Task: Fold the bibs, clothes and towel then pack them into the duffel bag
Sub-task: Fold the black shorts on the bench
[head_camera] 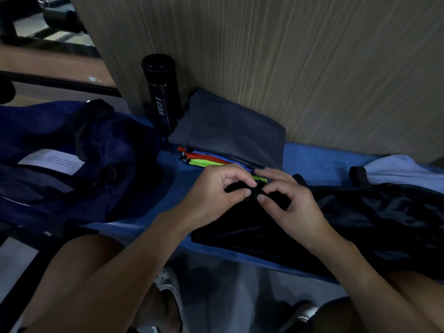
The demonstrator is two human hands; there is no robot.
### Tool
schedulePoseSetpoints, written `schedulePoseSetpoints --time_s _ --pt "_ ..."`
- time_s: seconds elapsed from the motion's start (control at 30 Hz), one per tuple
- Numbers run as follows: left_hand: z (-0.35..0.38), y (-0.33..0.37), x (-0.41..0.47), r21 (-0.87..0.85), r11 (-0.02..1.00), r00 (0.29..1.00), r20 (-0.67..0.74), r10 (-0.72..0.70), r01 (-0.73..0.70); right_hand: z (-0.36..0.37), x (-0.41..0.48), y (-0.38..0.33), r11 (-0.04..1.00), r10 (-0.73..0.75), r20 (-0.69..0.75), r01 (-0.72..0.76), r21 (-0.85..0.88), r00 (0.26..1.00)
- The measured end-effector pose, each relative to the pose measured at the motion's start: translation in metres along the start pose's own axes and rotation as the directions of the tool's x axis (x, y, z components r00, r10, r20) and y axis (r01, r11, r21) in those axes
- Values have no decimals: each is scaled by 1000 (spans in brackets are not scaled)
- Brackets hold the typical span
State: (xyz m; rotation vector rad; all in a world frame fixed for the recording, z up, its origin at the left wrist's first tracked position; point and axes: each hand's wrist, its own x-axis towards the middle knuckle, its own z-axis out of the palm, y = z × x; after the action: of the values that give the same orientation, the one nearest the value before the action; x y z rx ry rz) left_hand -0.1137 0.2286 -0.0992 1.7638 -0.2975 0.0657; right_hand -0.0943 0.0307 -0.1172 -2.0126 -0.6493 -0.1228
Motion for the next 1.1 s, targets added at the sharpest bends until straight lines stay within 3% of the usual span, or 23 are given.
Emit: schedulePoseSetpoints --time_s 0.23,0.37,0.47,0.53,0.67,0.77,0.87,1.0,1.1 --pt "-6 4 3 29 999 999 -37 -33 34 -1 5 -9 997 34 -171 -22 72 985" --pt "-4 8 4 4 998 997 18 -70 70 -3 11 -13 988 106 -154 -87 124 982" --pt "1 4 7 68 996 998 -49 -50 53 1 11 -13 990 98 -150 -81 115 984" --pt "0 1 10 74 995 993 -100 -65 73 -1 9 -13 993 104 -163 -94 68 981" --pt "-4 -5 15 75 990 964 -248 -99 121 -18 2 -6 980 16 -248 -64 -189 969" --pt "-7 -9 17 60 984 948 -284 -145 168 -26 -15 -1 980 -16 -81 0 -198 997" --pt "-4 -9 15 84 980 954 -259 -152 179 -26 -31 7 944 25 118 16 -329 993" --pt "2 -2 12 98 979 958 -243 -151 179 -29 -38 18 845 172 232 -23 -535 957" --pt "4 -2 11 119 978 965 -222 -143 172 -24 -44 24 843 116 262 44 -536 958"
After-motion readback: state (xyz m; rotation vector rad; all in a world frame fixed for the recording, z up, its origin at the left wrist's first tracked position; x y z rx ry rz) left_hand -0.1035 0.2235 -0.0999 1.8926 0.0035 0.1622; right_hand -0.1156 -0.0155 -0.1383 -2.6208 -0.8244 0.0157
